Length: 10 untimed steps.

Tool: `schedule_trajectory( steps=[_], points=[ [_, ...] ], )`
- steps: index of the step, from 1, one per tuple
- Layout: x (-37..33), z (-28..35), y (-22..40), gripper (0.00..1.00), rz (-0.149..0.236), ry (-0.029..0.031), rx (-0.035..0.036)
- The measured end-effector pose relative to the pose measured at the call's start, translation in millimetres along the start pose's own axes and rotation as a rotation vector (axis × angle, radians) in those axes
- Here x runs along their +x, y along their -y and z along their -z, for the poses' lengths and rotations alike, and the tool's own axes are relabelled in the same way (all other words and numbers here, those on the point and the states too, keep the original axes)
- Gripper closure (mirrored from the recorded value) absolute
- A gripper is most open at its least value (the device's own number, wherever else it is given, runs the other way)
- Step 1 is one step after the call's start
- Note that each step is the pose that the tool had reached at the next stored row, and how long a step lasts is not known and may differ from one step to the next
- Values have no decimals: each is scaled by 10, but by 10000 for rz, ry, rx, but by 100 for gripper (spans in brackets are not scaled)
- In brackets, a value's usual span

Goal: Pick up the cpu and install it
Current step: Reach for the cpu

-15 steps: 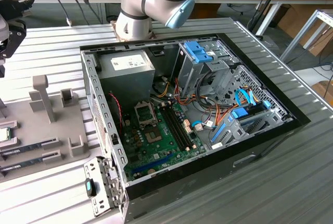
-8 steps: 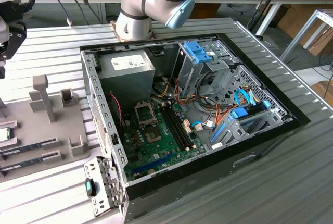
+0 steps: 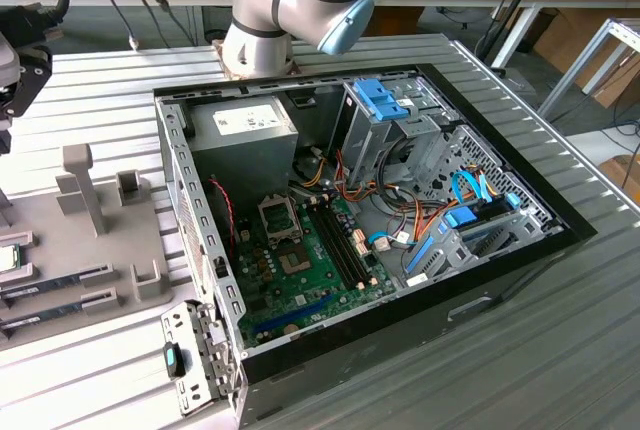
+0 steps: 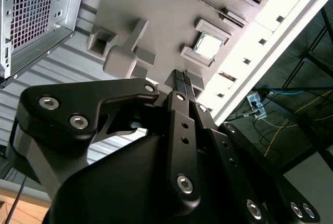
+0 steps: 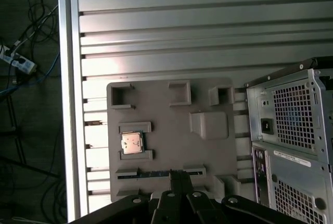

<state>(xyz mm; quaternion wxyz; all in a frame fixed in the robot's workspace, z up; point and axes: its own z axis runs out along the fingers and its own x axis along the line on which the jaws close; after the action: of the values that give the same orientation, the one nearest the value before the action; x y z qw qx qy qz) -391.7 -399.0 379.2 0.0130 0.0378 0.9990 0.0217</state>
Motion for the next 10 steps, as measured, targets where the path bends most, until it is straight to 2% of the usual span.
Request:
schedule_trajectory(
  steps=[10],
  points=[
    [2,-31,1,89,0,0,0]
  ],
)
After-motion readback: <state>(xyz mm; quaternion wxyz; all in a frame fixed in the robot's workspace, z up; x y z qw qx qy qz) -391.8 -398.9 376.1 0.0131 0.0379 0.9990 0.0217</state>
